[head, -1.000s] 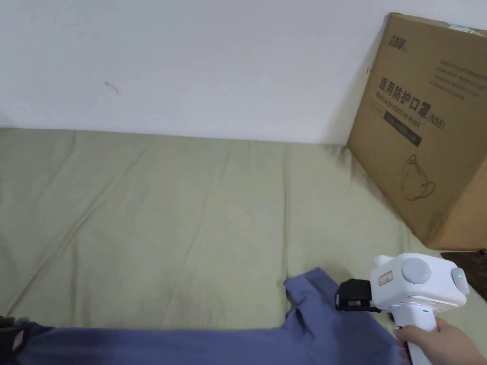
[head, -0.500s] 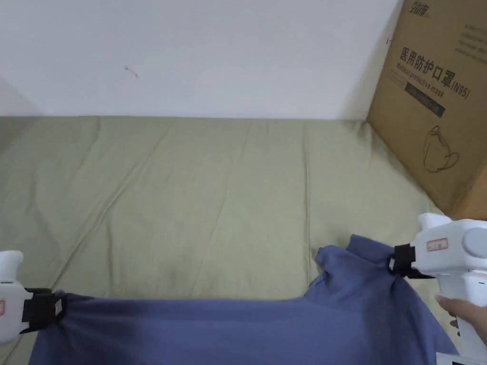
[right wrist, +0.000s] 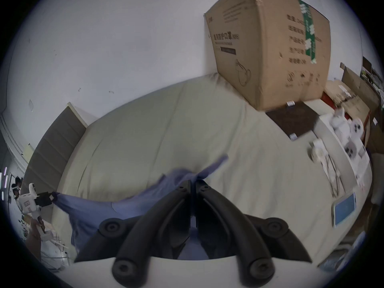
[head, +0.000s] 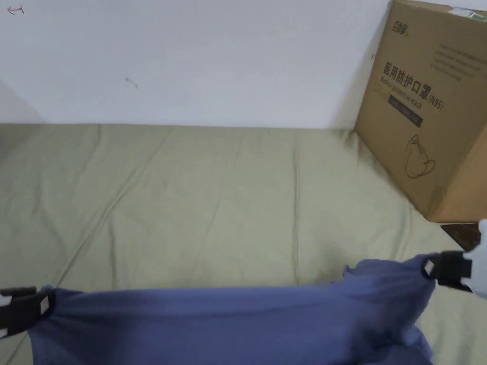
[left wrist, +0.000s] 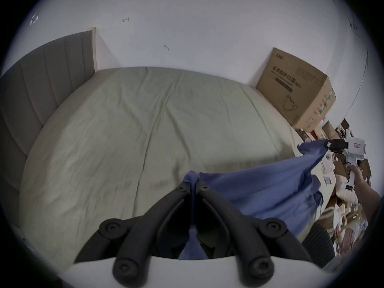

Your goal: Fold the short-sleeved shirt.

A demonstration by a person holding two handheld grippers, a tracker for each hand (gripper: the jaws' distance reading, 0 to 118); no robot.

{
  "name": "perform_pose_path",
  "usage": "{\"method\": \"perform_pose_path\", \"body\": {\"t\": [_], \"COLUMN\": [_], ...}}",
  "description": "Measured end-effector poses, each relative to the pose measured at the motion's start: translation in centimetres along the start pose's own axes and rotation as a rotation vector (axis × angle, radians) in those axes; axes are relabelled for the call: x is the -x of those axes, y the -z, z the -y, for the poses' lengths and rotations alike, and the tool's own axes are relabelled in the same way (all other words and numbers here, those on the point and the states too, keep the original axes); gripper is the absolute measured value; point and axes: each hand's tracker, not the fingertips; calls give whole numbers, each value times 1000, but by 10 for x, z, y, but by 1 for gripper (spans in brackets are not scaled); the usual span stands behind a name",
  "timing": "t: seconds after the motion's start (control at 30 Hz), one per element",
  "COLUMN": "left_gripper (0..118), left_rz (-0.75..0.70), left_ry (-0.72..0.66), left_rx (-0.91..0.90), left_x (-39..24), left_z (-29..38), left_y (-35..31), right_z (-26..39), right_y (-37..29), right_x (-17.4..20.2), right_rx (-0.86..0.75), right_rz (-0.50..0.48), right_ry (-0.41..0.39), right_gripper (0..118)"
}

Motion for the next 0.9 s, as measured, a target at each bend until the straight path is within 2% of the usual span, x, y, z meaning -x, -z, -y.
{"method": "perform_pose_path", "body": {"t": [0.1, 0.13, 0.23, 0.33, 0.37, 0.4, 0.43, 0.47, 0.5, 0.53, 0.57, 0.7, 0.77, 0.9], "left_gripper": [3, 3, 3, 10, 25, 48, 76, 109, 118, 118, 117, 117, 117, 115], "left_rz": [-12, 27, 44, 63, 57, 41, 40, 40, 43, 50, 58, 80, 45, -69], "left_ry": [-43, -78, -69, -80, -83, -87, -95, -108, -119, -132, -142, -136, -70, 65], "left_rx": [89, 129, 165, 187, 180, 167, 157, 141, 122, 80, 49, -108, -246, -570], "left_x": [7, 8, 11, -3, 2, 10, 13, 15, 15, 15, 12, -23, -53, -122], "left_z": [40, 59, 100, 119, 123, 126, 125, 123, 120, 117, 110, 77, 66, 65], "left_y": [-19, -25, -37, -50, -51, -51, -54, -59, -64, -72, -79, -110, -127, -150], "right_z": [50, 69, 117, 146, 151, 152, 152, 149, 145, 139, 134, 107, 96, 102], "right_y": [-36, -46, -59, -57, -55, -55, -57, -59, -62, -65, -74, -97, -111, -137], "right_x": [-22, -27, -42, -52, -54, -54, -51, -48, -45, -40, -30, 12, 46, 103], "right_rx": [95, 132, 232, 265, 264, 256, 213, 176, 158, 147, 96, -56, -171, -567], "right_rz": [-17, -9, 19, 18, 9, 6, 14, 30, 25, 12, -10, -80, -75, -78], "right_ry": [56, 57, 73, 113, 124, 124, 117, 101, 93, 92, 74, -8, -62, -152], "right_gripper": [3, 3, 3, 3, 4, 6, 17, 51, 81, 101, 107, 107, 107, 106]}}
